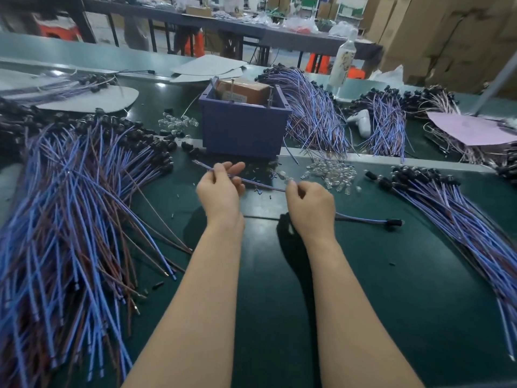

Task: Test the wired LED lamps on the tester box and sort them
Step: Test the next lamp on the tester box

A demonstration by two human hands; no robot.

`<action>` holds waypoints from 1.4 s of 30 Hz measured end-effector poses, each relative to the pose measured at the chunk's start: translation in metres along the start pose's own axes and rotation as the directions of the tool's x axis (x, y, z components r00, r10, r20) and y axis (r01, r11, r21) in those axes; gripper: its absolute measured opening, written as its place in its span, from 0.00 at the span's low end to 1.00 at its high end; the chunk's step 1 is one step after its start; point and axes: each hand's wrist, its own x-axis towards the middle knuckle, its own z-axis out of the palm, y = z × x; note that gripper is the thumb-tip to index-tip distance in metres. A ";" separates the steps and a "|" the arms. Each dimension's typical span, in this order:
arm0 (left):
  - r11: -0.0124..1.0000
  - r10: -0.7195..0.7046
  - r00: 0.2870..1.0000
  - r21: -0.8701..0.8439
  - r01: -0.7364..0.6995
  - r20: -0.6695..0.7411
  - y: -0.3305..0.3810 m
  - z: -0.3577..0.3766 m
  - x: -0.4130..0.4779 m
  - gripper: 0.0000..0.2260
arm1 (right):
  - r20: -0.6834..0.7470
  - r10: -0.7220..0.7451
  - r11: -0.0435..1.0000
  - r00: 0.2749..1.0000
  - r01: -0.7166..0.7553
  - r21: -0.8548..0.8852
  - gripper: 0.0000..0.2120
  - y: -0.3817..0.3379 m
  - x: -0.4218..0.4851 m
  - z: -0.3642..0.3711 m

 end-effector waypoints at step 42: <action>0.916 0.088 0.965 0.361 -0.175 0.246 -0.012 0.005 -0.009 0.05 | 0.035 0.280 0.810 0.959 -0.255 0.529 0.06 -0.021 -0.004 0.006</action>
